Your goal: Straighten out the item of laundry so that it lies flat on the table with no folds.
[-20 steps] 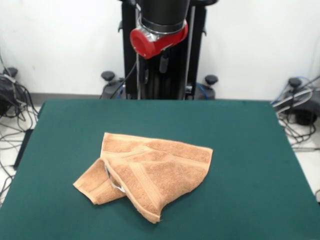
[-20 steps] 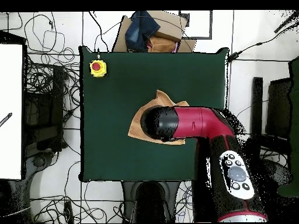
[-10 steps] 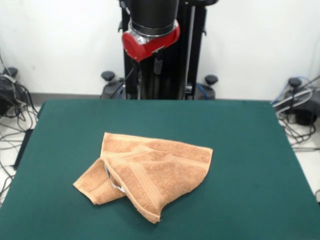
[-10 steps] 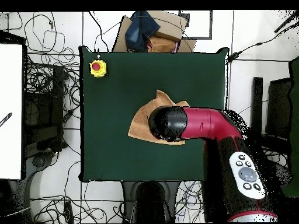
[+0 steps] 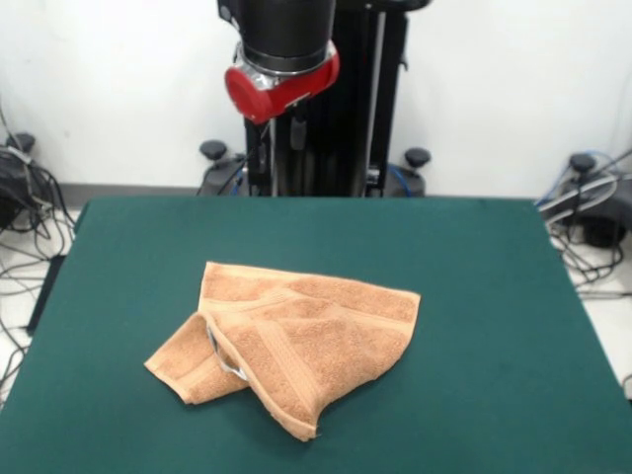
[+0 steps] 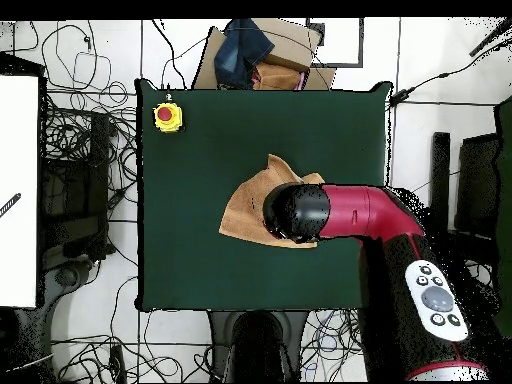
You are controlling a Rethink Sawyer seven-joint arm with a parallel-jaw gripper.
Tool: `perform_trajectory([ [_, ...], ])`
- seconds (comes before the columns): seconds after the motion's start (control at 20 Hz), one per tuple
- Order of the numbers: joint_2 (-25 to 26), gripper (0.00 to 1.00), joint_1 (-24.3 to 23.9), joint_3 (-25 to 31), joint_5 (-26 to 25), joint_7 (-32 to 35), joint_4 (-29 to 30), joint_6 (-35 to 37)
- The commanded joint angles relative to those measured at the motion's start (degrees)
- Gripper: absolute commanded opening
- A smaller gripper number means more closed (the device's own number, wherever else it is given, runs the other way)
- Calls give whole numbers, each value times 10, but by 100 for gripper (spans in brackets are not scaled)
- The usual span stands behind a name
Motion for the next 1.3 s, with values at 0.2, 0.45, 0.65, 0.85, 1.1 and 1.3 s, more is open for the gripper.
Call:
perform_trajectory([
  [0.2,27,100,-17,80,-73,-134,62,31],
  [0.45,28,100,-34,109,-93,-153,68,34],
  [0.65,33,100,-41,126,-103,-153,63,46],
  [0.85,48,100,-47,136,-119,-154,42,54],
  [1.1,63,100,-83,153,-130,-184,31,66],
  [1.3,68,100,-90,163,-140,-173,38,53],
])
